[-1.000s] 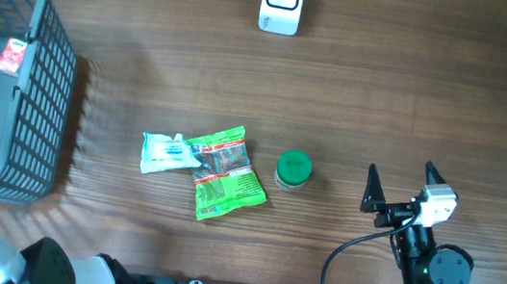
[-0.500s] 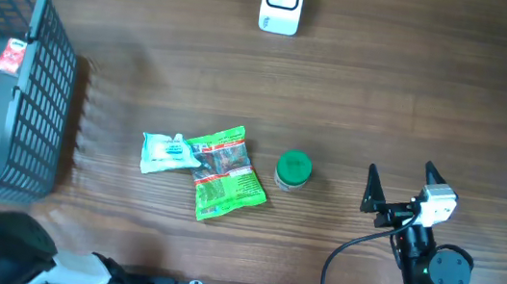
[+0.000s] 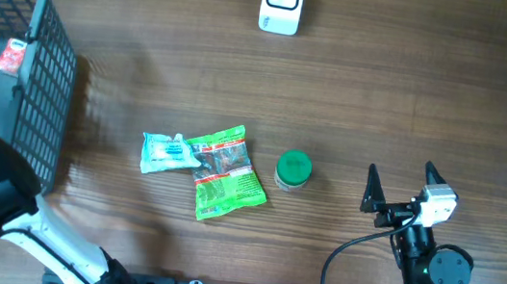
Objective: Scan the item barcode
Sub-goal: 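Grasp the red-white box in the basket with the left gripper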
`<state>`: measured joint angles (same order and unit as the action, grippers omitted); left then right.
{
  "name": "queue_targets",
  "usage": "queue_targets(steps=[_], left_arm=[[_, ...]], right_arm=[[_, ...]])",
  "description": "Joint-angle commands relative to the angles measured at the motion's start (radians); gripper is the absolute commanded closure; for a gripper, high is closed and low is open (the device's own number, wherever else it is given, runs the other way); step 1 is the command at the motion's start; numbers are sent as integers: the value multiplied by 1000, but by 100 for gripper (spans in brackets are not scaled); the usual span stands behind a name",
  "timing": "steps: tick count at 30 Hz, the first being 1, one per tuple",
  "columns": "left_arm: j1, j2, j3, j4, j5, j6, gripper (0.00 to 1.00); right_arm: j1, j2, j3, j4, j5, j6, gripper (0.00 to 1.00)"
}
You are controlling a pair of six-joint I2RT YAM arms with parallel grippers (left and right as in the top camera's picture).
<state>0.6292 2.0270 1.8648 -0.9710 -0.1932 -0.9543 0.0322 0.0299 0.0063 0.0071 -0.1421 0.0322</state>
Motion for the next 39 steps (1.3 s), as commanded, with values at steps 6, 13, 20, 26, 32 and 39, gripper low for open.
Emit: queue_targets(steps=[6, 13, 20, 26, 32, 39], left_arm=[[-48, 150, -3, 13, -14, -49, 0], [-37, 229, -3, 21, -11, -49, 0], [-40, 283, -3, 9, -10, -48, 0], [-38, 317, -3, 7, -10, -19, 34], [-32, 313, -2, 14, -40, -14, 96], [-12, 306, -2, 15, -39, 10, 96]], right_arm=[[5, -1, -1, 4, -13, 13, 0], [5, -1, -1, 4, -13, 13, 0], [5, -1, -1, 4, -13, 12, 0], [5, -1, -1, 4, -13, 13, 0], [5, -1, -1, 4, -13, 13, 0], [5, -1, -1, 3, -13, 13, 0]])
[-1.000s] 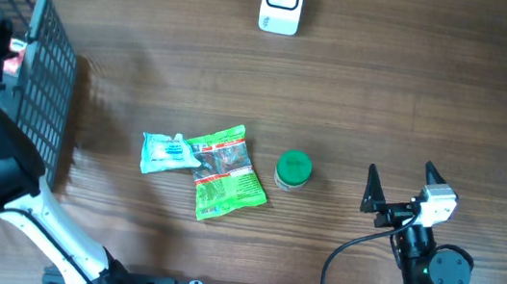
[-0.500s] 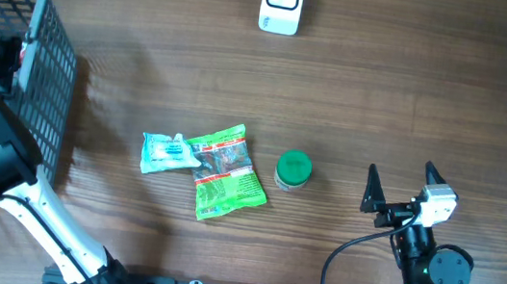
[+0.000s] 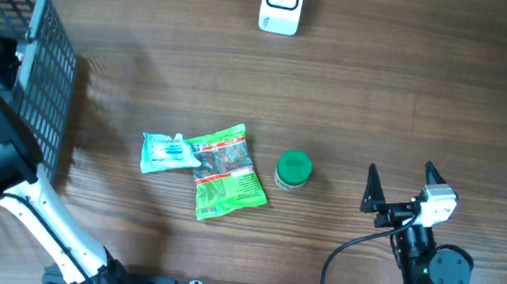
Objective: Scan the item barcode
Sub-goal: 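Grasp the red-white box in the basket with the left gripper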
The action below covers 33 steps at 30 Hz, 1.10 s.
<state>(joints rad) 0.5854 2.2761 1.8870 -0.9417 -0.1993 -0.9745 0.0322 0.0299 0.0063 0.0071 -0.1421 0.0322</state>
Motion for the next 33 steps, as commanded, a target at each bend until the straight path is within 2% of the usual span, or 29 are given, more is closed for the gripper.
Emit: queue_targets(steps=[1, 4, 15, 19, 22, 26, 30, 33], left_arm=[[32, 48, -24, -16, -34, 37, 96], [37, -19, -23, -20, -33, 51, 96], [46, -549, -5, -35, -28, 46, 96], [45, -741, -5, -57, 98, 47, 96], [23, -861, -5, -93, 253, 47, 96], [-89, -949, -5, -188, 329, 51, 96], [-306, -962, -10, -354, 283, 54, 96], [-470, -946, -48, -403, 281, 54, 96]], right_arm=[[5, -1, -1, 4, -13, 13, 0], [5, -1, -1, 4, -13, 12, 0], [5, -1, -1, 4, -13, 12, 0], [5, -1, -1, 4, -13, 12, 0], [5, -1, -1, 4, -13, 13, 0], [5, -1, -1, 4, -13, 13, 0], [5, -1, -1, 4, -13, 13, 0], [5, -1, -1, 4, -13, 13, 0]])
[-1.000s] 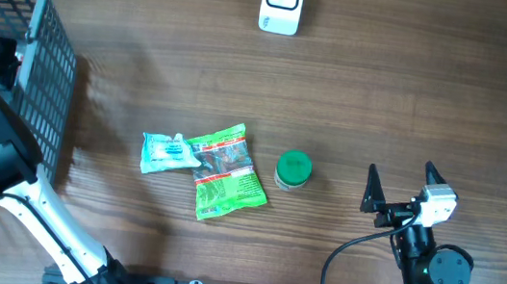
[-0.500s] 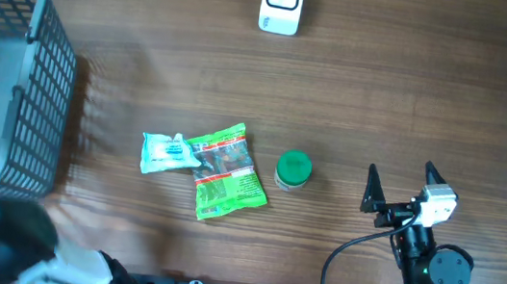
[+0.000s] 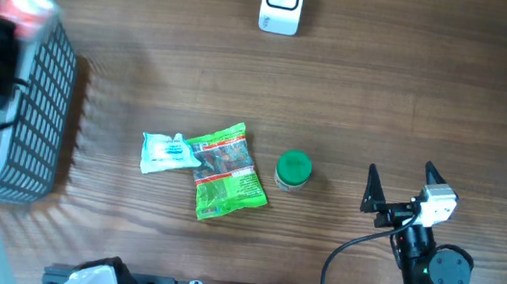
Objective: Scan the item barcode
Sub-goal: 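Grasp the red-white box in the basket with the left gripper, then carry the red-white box to the table and set it beside the jar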
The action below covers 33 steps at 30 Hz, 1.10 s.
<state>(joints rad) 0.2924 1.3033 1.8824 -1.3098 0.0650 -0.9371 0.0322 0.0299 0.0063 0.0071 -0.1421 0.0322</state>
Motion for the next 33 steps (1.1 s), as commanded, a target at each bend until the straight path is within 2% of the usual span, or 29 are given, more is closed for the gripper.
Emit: queue_targets(steps=[1, 6, 11, 20, 25, 29, 30, 32, 33], left_arm=[[-240, 34, -68, -26, 15, 17, 96], [-532, 104, -226, 135, -18, 16, 96], [-712, 253, -337, 284, -36, 9, 96], [-883, 604, -368, 434, -24, 8, 96], [-942, 734, -368, 454, -21, -40, 96], [-966, 764, -368, 458, -41, -40, 96], [-967, 764, -367, 460, -59, -40, 88], [-959, 751, -365, 457, -85, -37, 49], [-951, 740, -360, 449, -95, -35, 34]], right_arm=[[5, -1, -1, 4, -13, 12, 0], [5, -1, -1, 4, -13, 13, 0], [5, -1, -1, 4, -13, 13, 0], [5, -1, -1, 4, -13, 13, 0], [5, -1, -1, 3, -13, 13, 0], [5, -1, -1, 4, -13, 13, 0], [5, -1, -1, 4, -12, 13, 0], [5, -1, -1, 4, -13, 13, 0], [5, -1, -1, 4, -13, 13, 0]])
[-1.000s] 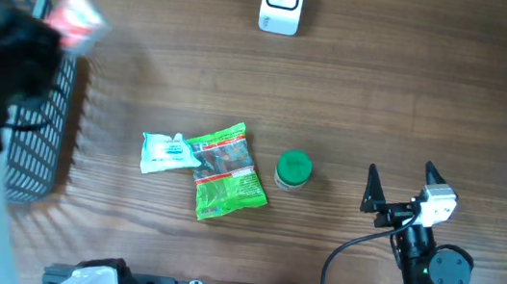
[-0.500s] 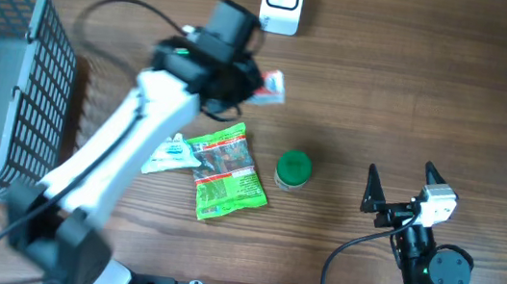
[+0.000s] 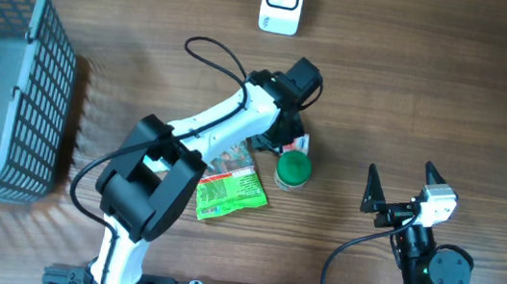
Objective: Scan the item barcode
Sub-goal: 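Carry the red-white box to the table and set it beside the jar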
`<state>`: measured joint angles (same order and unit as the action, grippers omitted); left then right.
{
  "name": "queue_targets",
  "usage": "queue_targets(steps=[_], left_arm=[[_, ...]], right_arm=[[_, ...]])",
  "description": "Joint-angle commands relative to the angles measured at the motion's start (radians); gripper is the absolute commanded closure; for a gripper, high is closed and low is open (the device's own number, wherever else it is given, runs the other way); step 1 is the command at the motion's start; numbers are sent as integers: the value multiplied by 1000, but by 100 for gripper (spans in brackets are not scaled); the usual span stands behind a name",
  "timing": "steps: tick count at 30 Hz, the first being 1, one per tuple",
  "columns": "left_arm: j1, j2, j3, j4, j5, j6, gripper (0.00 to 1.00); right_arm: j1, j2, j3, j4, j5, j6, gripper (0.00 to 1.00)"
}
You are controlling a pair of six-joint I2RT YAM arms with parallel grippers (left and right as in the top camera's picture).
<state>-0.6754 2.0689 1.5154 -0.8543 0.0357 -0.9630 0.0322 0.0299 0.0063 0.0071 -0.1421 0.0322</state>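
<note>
The white barcode scanner point(image 3: 282, 0) stands at the table's far edge. My left arm reaches across the middle of the table, and its gripper point(image 3: 282, 138) sits just behind the green-lidded jar point(image 3: 293, 169), well short of the scanner. A small red and white packet point(image 3: 273, 146) shows under the wrist, held in the shut fingers, which are mostly hidden. At the front right, my right gripper point(image 3: 401, 172) rests open and holds nothing.
A grey mesh basket point(image 3: 47, 88) stands at the left with a red bar inside. A green snack packet point(image 3: 231, 186) lies beside the jar, partly under my left arm. The arm's cable point(image 3: 215, 48) loops over the table.
My left arm was over the basket with the red and white packet raised at its rim. Now it reaches across the table centre, the packet beside the green-lidded jar. The right arm is unchanged.
First my left arm was down inside the basket among the red items. Then it stood higher in the basket, then held a red and white packet at the rim. Now the packet is out at the table's centre, and one red bar stays in the basket.
</note>
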Motion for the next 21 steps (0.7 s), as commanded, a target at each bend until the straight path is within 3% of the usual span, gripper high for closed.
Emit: queue_targets(steps=[1, 2, 3, 13, 16, 21], left_arm=[[26, -40, 13, -19, -80, -10, 24], [35, -60, 21, -34, -99, -10, 6], [45, -84, 29, -51, -119, -10, 0], [127, -489, 101, -250, -387, -8, 0], [163, -624, 101, -259, -419, 63, 0], [297, -793, 101, -317, -522, 69, 0]], right_arm=[[5, -1, -1, 4, -13, 13, 0], [5, -1, -1, 4, -13, 13, 0], [5, -1, -1, 4, -13, 13, 0], [5, -1, -1, 4, -13, 13, 0], [5, -1, -1, 4, -13, 13, 0], [5, -1, -1, 3, -13, 13, 0]])
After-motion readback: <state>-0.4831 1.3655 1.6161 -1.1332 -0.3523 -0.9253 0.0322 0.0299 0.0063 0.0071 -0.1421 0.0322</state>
